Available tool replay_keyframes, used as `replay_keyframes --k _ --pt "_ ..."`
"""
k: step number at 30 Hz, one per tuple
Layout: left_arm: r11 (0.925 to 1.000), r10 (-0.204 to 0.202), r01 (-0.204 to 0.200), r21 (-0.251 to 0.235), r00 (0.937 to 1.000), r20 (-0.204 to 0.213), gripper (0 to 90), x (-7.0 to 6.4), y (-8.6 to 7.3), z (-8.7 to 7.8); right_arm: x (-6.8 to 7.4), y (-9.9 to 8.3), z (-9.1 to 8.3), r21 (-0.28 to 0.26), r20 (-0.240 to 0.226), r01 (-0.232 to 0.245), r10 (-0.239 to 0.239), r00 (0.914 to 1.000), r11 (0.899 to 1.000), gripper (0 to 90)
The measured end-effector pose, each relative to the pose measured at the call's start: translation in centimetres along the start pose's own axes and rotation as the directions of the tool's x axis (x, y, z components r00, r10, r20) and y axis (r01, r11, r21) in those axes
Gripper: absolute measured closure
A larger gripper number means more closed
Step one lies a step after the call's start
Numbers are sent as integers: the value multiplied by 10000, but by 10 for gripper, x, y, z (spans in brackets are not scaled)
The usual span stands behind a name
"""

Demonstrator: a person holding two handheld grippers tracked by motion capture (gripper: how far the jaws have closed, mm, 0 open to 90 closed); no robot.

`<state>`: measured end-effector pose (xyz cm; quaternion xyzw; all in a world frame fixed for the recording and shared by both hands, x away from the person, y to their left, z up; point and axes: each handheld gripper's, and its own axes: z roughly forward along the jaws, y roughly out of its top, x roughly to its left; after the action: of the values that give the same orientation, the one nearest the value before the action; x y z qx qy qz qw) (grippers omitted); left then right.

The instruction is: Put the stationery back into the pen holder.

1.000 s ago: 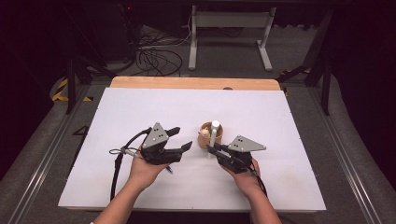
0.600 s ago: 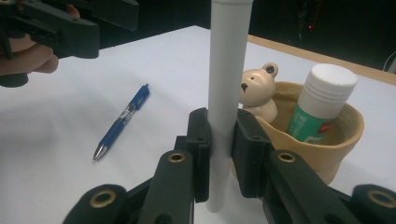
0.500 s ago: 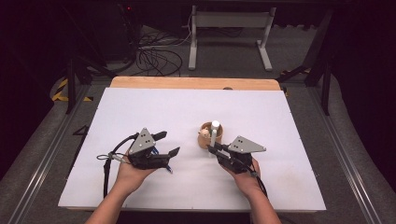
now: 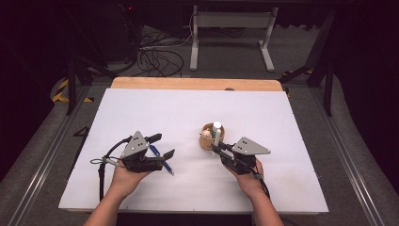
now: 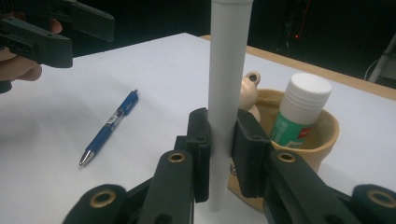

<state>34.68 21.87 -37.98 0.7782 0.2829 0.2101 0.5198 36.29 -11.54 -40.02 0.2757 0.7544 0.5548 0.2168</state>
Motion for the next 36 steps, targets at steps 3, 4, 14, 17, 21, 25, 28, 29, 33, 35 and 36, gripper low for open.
replay_keyframes --k 3,4,14,17,21,25,28,29,33,35,36 --pt "10000 26 -26 -20 10000 -20 265 1 0 -1 -1 4 -3 -154 168 69 -67 9998 9999 785" --pt "10000 2 -2 9 10000 -14 265 1 0 -2 -1 4 -3 -154 168 69 -67 9998 9999 785" --pt "10000 -42 41 -29 10000 -55 259 2 -1 -6 -12 13 -11 -685 705 -183 231 9972 9975 785" --pt "10000 -61 61 -51 10000 -62 259 2 0 -8 -14 17 -12 -805 860 -171 240 9960 9966 785" --pt "9999 -109 109 -51 9999 -96 257 4 -1 -9 -16 22 -9 -928 960 -141 230 9951 9956 785" --pt "10000 -72 71 -17 9999 -104 256 4 -2 -9 -18 28 -6 -1065 1070 -104 219 9940 9943 785" --pt "9999 -98 97 -58 9999 -44 257 3 -1 -9 -20 31 -3 -1129 1152 -68 199 9931 9936 785" --pt "9999 -90 90 -53 9999 -50 256 3 -1 -9 -21 32 -3 -1145 1171 -94 229 9929 9934 785" --pt "10000 -61 61 -14 9999 -84 256 3 -2 -9 -24 35 4 -1061 1300 -5 143 9914 9944 785" --pt "10000 -77 77 2 10000 -48 257 3 -2 -9 -24 34 5 -1021 1359 21 119 9907 9948 785" --pt "9999 -103 103 13 9999 -44 256 2 -2 -8 -24 34 6 -972 1434 94 47 9896 9952 785"
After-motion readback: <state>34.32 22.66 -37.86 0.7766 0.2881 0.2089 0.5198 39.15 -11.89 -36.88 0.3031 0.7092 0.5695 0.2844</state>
